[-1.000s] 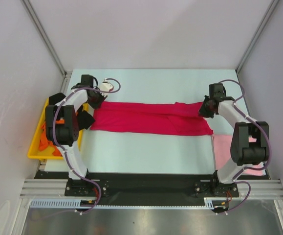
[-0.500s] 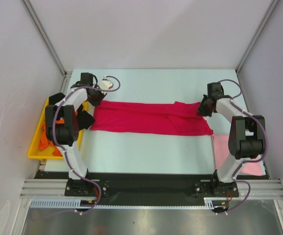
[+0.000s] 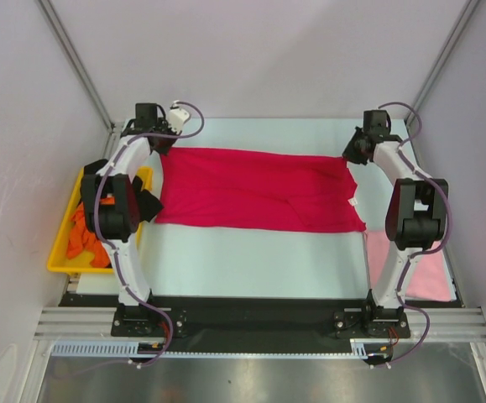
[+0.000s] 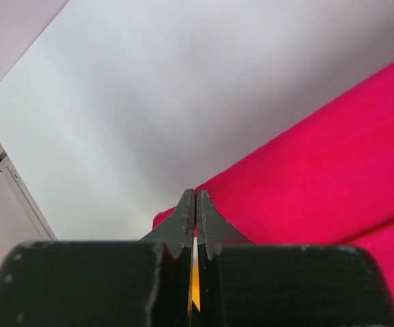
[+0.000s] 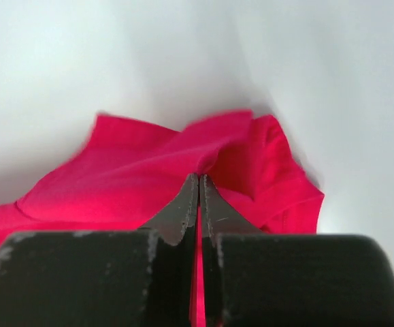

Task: Fold and stack the t-shirts
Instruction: Fold the tshirt

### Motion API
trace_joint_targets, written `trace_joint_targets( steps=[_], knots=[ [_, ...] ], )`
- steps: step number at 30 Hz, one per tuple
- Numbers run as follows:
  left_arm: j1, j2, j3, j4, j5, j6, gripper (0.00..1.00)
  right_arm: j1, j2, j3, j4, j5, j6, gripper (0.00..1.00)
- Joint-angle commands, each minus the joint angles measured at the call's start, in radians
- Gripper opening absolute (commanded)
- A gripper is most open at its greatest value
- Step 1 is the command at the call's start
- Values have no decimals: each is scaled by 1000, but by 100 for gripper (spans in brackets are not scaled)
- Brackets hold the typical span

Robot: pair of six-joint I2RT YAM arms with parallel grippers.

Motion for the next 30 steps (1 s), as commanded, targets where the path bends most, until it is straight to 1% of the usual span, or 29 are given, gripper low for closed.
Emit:
trace_joint_targets(
  steps=[1,3,4,6,11,13,16,24,26,27,28,29,30],
  knots=[
    [4,7,-20,27,-4,-21,0,-4,11,-35,1,-2,-2,0],
    [4,-21,-71,42,25,-10,0,1,-12,-78,13,-2,1,0],
    [2,-33,-132,54,34,-1,0,4,-37,-129,24,-2,3,0],
    [1,-70,-209,65,57,16,1,4,-61,-175,29,-5,9,0],
    [1,-128,-323,82,88,56,2,1,-141,-304,36,-5,17,0],
    [1,-143,-359,80,90,71,2,1,-149,-325,33,-5,17,0],
    [1,-148,-376,83,70,76,2,-1,-158,-344,33,-2,18,0],
    [4,-146,-350,79,56,74,2,-3,-178,-350,25,4,18,0],
    [4,-140,-349,64,56,88,4,-1,-174,-361,35,-6,18,0],
    [4,-139,-340,35,76,100,21,-1,-161,-358,24,-20,15,0],
    [4,-137,-335,19,87,103,36,-1,-154,-353,16,-22,15,4],
    [4,-137,-329,1,100,111,51,-3,-152,-349,9,-14,15,24],
    [4,-140,-312,-18,125,117,68,-7,-152,-342,-8,-8,15,33]
  ],
)
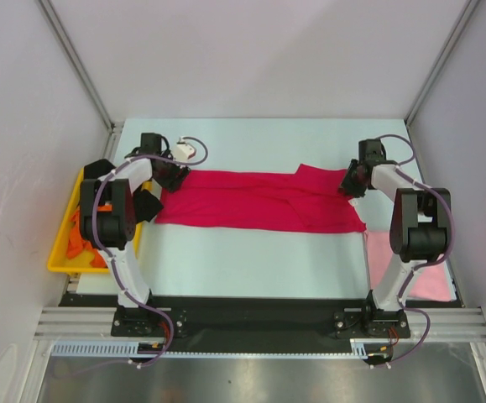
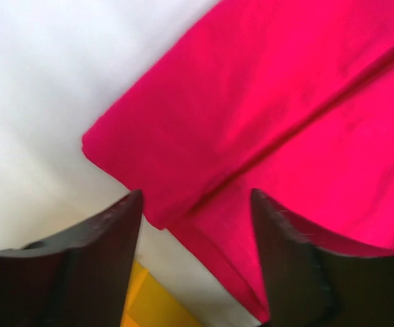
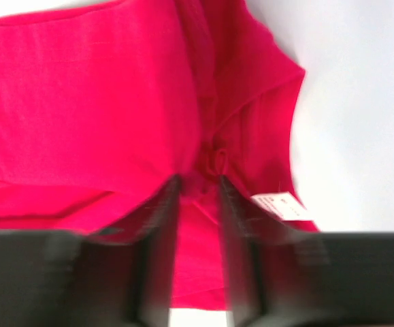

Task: Fold and stack the t-shirts
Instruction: Fold the tshirt

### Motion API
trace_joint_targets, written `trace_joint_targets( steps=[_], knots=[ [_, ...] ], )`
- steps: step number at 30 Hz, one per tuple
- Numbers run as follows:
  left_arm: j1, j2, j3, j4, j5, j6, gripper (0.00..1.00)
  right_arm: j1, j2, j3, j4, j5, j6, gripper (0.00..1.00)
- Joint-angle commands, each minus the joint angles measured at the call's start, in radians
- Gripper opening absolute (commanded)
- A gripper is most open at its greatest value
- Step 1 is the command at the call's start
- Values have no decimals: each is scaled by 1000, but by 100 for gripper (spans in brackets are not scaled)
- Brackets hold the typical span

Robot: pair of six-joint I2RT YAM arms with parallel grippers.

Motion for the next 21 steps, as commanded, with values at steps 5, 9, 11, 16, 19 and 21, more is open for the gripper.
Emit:
trace_joint_targets(
  steps=[5,9,11,16,19,21],
  knots=[
    [2,-104,169,-125,158,-44,77,-55,-125,31,-38,28,-25,48],
    [-84,-62,402,-207,174,-202,70,-62,-105,96,-37,-26,-82,46],
    [-149,-16,453,-250,175,-250,66,-62,-62,116,-29,-52,-83,37],
    [-393,92,568,-254,238,-371,65,-64,36,188,-11,-79,-68,40],
    [-468,159,616,-156,281,-508,65,-61,86,226,-9,-101,-60,40],
    [-508,230,683,-117,277,-602,63,-58,105,242,-20,-106,-60,40]
  ],
)
